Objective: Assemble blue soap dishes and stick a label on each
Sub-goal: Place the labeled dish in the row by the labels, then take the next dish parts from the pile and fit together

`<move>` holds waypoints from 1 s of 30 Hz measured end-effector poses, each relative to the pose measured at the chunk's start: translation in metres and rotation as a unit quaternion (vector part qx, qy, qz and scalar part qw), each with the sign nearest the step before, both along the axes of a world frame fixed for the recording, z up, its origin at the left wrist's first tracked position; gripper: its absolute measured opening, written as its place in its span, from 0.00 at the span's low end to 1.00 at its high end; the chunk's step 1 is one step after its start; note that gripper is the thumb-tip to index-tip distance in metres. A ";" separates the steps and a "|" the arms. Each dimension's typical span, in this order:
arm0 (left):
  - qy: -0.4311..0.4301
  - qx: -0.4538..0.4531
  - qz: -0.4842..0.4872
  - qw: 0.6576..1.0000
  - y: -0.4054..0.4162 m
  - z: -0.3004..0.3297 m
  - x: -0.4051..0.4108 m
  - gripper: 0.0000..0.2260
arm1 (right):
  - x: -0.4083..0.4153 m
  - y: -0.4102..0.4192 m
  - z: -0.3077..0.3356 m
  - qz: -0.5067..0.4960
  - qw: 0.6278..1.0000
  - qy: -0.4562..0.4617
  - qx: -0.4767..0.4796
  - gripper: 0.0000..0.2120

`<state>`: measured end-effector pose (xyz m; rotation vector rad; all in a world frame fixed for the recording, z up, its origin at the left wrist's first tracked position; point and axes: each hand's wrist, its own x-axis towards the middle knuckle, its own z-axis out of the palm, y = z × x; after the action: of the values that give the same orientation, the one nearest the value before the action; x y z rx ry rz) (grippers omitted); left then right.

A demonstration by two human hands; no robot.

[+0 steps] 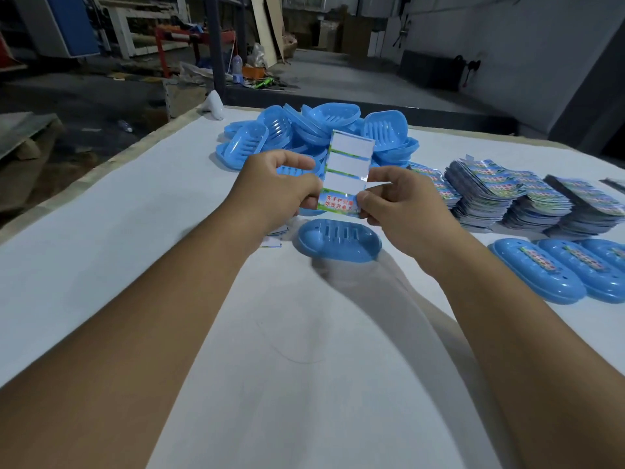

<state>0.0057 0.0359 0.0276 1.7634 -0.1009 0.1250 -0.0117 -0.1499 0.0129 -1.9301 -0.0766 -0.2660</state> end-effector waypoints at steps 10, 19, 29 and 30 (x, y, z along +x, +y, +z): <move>-0.015 0.075 -0.043 0.996 0.001 0.001 -0.003 0.15 | 0.001 -0.003 0.000 -0.003 1.000 0.006 0.006 0.09; -0.015 0.025 -0.051 0.998 0.000 0.000 -0.006 0.15 | -0.006 -0.001 0.001 -0.048 0.996 -0.012 -0.068 0.12; -0.027 0.013 -0.066 0.997 -0.003 0.002 -0.011 0.16 | -0.012 0.007 0.005 0.011 0.998 -0.014 -0.052 0.09; -0.028 0.012 -0.069 0.997 -0.004 0.002 -0.011 0.16 | -0.012 0.008 0.005 0.010 0.998 -0.015 -0.057 0.10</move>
<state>-0.0058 0.0320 0.0298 1.7703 -0.2662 0.0732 -0.0235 -0.1422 0.0180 -2.0366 -0.1347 -0.2828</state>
